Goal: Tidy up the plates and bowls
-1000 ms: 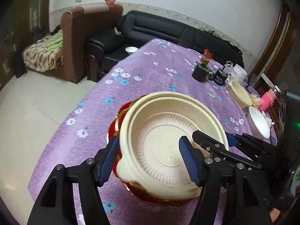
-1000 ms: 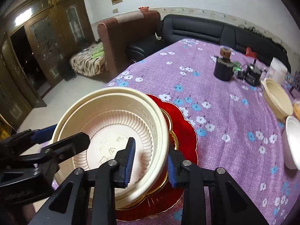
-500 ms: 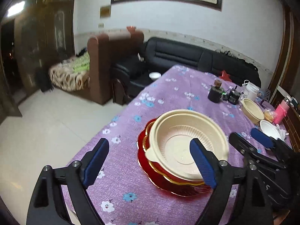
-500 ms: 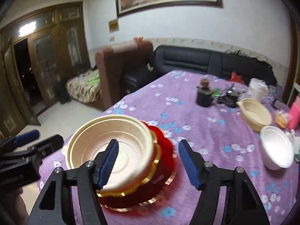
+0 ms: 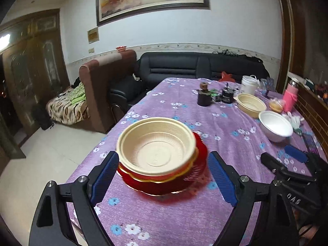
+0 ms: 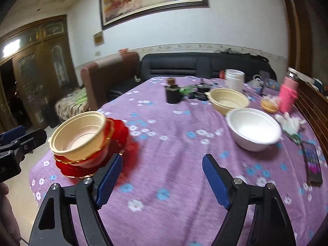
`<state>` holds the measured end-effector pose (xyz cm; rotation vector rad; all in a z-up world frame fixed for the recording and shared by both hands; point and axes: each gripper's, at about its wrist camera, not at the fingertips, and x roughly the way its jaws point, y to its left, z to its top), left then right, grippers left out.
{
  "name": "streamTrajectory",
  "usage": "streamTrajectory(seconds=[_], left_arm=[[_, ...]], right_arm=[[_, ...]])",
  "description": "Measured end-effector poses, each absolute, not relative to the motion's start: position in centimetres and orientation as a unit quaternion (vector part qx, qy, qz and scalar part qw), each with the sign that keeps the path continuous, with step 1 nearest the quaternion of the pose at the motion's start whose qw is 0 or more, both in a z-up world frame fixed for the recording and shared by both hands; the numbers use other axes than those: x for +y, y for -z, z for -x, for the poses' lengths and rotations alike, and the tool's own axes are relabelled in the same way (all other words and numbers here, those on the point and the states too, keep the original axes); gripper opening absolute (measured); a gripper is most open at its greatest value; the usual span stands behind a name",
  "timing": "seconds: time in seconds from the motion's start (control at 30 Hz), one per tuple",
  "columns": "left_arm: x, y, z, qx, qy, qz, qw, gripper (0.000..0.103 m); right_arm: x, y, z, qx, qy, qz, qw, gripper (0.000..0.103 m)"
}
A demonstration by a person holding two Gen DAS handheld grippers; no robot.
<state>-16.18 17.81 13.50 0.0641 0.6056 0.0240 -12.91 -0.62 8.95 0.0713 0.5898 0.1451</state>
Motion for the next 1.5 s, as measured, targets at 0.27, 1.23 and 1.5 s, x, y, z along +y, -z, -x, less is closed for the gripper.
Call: streamTrajectory(seconds=[0.27, 1.23, 1.5], left_arm=[[14.6, -12.7, 16.9, 0.312, 0.004, -0.065, 0.948, 0.088], [15.1, -17.9, 26.6, 0.226, 0.054, -0.037, 0.972, 0.088], [16.9, -26.4, 31.2, 0.104, 0.050, -0.085, 0.990, 0.097]], right_arm=[[-4.8, -8.2, 14.9, 0.291, -0.044, -0.056, 0.954, 0.085], [-8.6, -16.8, 26.3, 0.196, 0.008, -0.082, 0.977, 0.085], [-14.0, -30.8, 29.1, 0.117, -0.025, -0.160, 0.980, 0.086]])
